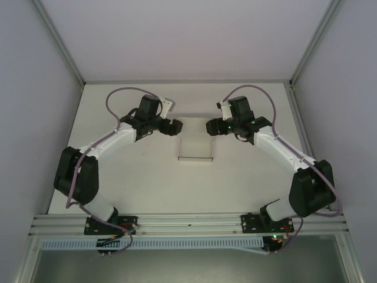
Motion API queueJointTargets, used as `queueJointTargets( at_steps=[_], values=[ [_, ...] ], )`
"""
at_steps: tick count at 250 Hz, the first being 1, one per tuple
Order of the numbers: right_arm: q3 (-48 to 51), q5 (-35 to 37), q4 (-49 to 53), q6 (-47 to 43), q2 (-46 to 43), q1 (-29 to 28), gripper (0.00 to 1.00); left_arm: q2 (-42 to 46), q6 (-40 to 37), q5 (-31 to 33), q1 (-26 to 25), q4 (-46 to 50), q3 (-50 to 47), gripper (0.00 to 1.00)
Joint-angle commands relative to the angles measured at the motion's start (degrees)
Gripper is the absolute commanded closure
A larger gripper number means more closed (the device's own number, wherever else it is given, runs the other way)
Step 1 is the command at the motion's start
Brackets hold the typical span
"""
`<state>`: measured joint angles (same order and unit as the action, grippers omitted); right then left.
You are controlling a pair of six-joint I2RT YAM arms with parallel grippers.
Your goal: Assemble paper box
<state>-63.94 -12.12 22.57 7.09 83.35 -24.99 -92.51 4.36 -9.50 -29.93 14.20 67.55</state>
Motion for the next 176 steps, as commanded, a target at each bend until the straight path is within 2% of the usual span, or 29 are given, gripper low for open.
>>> queueJointTargets(
  at_steps=[1,29,41,56,81,132,150,167,176],
  values=[
    [-0.47,-3.33,1.28,-0.37,1.50,0.30,0.37,-1.08,-5.28,-2.75,0.23,2.06,0.76,0.14],
    [-0.60,-5.04,0.11,0.72,3.52,0.14,0.48,-2.84,-6.21,-4.09,0.22,1.12,2.19,0.18],
    [-1.03,-5.54,0.07,1.06,4.38,0.04,0.50,-3.97,-7.75,-3.87,0.20,1.98,3.48,0.19],
    [-1.58,-5.40,0.34,1.32,5.39,0.04,0.53,-4.91,-8.31,-3.62,0.23,2.93,4.60,0.28],
    [-1.79,-4.15,0.42,2.26,6.17,-0.05,0.58,-5.05,-8.87,-3.33,0.23,3.46,4.55,0.31],
    [-0.30,-1.50,-1.81,4.11,5.87,-0.73,0.92,-4.48,-8.26,-1.50,0.05,3.75,4.44,0.49],
    [0.05,-0.35,-2.09,4.67,5.64,-1.25,0.98,-4.43,-8.20,-0.15,-0.36,4.00,4.47,0.55],
    [0.49,1.49,-2.32,5.19,5.04,-1.72,1.00,-4.52,-8.22,1.01,-0.73,4.38,4.46,0.56],
    [0.85,2.01,-2.62,5.21,4.73,-1.97,1.00,-4.80,-8.06,2.23,-1.02,4.69,4.57,0.60]
  ],
)
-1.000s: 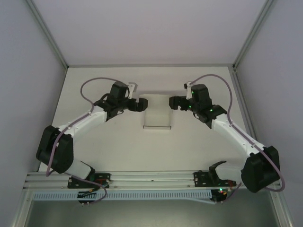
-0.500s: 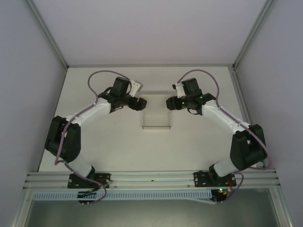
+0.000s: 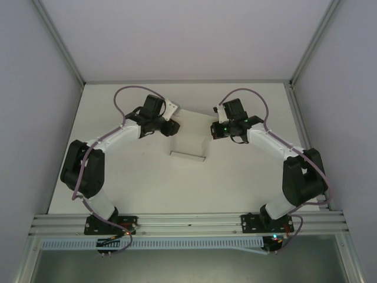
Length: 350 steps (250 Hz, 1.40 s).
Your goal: Assemble paper box
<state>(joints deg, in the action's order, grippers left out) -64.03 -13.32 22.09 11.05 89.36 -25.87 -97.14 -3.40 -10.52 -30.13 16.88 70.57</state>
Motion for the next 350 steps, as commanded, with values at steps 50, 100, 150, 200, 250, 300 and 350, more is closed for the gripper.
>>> queueJointTargets(
  at_steps=[50,100,150,200,250,300,350],
  values=[
    [0.02,7.33,0.25,-0.27,-2.09,-2.62,1.00,-0.72,0.03,6.16,-2.68,3.70,3.43,0.63],
    [-2.20,10.41,3.75,-2.00,-2.41,-3.86,1.00,-0.24,-0.47,8.48,-3.03,5.33,4.86,0.50],
    [-1.79,10.20,2.62,-1.73,-3.25,-3.86,1.00,-1.46,-0.18,8.39,-3.25,5.73,5.12,0.77],
    [0.16,11.35,-1.23,1.69,-3.83,-4.18,1.00,-0.90,3.62,9.16,-3.85,4.73,4.72,1.00],
    [3.75,18.96,-9.92,8.52,-4.27,-9.06,1.00,0.06,18.89,13.26,-6.62,3.16,6.25,1.00],
    [9.10,22.74,-21.41,17.40,-6.31,-11.80,1.00,1.54,29.25,12.81,-10.05,-1.23,5.57,1.00],
    [12.44,24.88,-29.00,21.17,-3.33,-14.65,1.00,1.59,39.47,9.85,-10.76,-8.27,1.18,1.00]
  ],
)
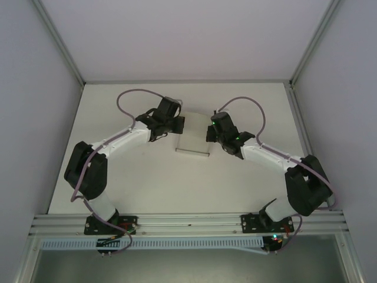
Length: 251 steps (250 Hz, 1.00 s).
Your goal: Assemble paper box
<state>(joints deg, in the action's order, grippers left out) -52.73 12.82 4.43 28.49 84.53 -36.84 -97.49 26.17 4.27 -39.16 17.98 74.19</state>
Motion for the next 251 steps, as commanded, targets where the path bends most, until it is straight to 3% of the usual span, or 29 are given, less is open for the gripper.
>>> queueJointTargets(
  at_steps=[1,42,86,132,190,251],
  values=[
    [1.23,-1.20,-11.40,3.62,1.59,-3.81,1.00,1.95,10.01,-4.92,-1.72,-9.58,-2.59,1.00],
    [6.25,0.36,-15.26,0.12,2.19,-4.99,1.00,6.35,4.17,-2.14,-3.28,-23.62,-15.51,1.00],
    [13.99,1.99,-20.34,-1.66,-0.59,-5.62,1.00,11.33,2.72,-2.44,-3.36,-29.87,-27.44,1.00],
    [19.55,1.90,-27.79,-3.16,-1.50,-9.02,1.00,11.02,6.93,-5.05,-4.89,-35.49,-30.78,1.00],
    [22.28,5.13,-28.23,-2.10,-1.33,-12.25,1.00,9.80,5.41,-1.55,-9.08,-36.96,-30.35,1.00],
    [25.79,8.41,-29.06,-3.08,-2.09,-13.32,1.00,11.82,4.73,-3.30,-9.12,-45.48,-41.11,1.00]
  ],
)
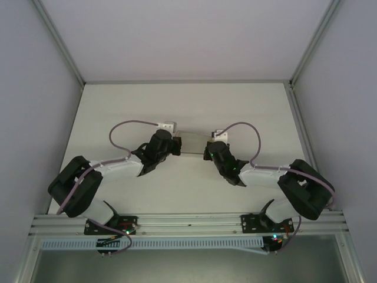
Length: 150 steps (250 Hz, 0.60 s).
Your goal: Assemble paper box
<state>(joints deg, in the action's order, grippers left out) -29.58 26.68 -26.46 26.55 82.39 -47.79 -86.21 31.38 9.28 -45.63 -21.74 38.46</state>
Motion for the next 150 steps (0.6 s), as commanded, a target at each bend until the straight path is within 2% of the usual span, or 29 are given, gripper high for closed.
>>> queueJointTargets(
  at_steps=[1,67,89,101,123,141,150],
  values=[
    [2.71,-5.42,1.75,-1.14,0.01,-2.38,1.00,0.57,-0.50,-8.35,-2.68,-5.86,-5.61,1.00],
    [4.89,-3.13,1.90,0.73,0.38,-3.08,1.00,3.57,-2.60,-9.81,-2.94,-1.60,-9.19,0.98],
    [5.06,-1.77,2.99,1.24,0.05,-3.49,1.00,6.41,-2.32,-7.87,-2.88,2.20,-7.97,0.85],
    [5.07,-0.79,3.65,1.56,-0.30,-3.80,1.00,8.21,-2.00,-6.32,-3.03,5.00,-6.84,0.66],
    [4.95,0.67,5.21,2.07,-0.75,-4.02,1.00,11.52,-1.32,-2.85,-3.11,11.90,-4.42,0.39],
    [4.65,1.00,5.99,2.10,-0.77,-4.21,1.00,14.08,-1.04,-0.01,-3.18,18.69,-2.36,0.30],
    [4.31,1.39,6.59,2.10,-0.61,-4.27,1.00,15.47,-0.15,1.29,-3.17,21.85,-1.59,0.22]
  ],
)
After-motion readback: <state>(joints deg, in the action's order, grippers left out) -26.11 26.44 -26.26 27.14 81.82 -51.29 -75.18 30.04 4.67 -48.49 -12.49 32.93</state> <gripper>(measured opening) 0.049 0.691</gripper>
